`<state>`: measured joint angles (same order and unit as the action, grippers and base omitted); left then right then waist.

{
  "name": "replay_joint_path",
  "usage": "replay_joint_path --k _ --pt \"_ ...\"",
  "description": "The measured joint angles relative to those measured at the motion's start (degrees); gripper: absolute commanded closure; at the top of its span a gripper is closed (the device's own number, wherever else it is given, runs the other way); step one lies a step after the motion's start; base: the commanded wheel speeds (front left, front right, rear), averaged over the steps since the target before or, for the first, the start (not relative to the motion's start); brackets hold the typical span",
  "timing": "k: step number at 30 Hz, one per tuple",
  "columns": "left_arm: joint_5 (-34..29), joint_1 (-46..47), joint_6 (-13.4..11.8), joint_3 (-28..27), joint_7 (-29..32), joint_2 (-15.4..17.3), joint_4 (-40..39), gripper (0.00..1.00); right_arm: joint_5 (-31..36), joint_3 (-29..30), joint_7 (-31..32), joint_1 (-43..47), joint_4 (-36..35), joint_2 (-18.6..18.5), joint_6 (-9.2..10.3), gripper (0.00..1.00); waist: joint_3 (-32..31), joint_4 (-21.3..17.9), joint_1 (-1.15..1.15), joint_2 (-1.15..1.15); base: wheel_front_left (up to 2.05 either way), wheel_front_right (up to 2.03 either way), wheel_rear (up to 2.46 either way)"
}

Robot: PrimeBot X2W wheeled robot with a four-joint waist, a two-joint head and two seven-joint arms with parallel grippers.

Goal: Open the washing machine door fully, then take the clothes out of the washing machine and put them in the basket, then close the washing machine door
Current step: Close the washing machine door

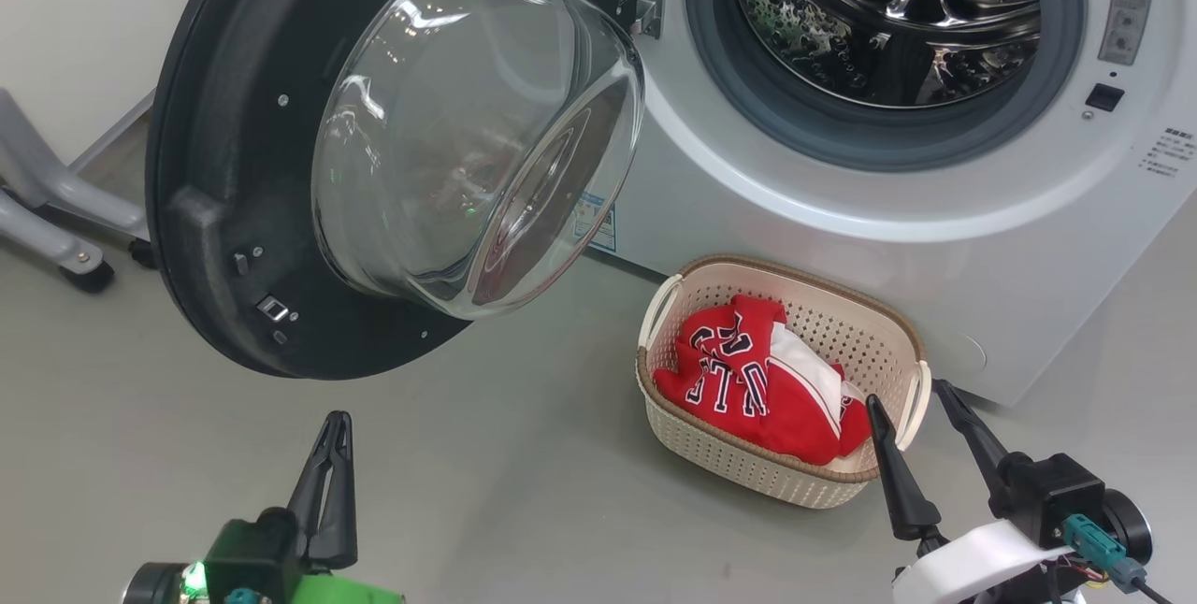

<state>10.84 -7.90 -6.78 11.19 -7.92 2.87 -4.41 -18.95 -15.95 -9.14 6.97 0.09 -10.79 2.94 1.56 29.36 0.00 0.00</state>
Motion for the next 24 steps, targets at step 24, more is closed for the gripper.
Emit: replay_joint_path --k 24 --pt "59.5 5.8 6.3 1.8 -6.8 -0.1 -23.7 1.00 0.6 0.3 0.5 -0.6 -0.1 -0.4 0.16 0.00 1.2 -1.0 0.00 0.00 0.00 0.00 0.00"
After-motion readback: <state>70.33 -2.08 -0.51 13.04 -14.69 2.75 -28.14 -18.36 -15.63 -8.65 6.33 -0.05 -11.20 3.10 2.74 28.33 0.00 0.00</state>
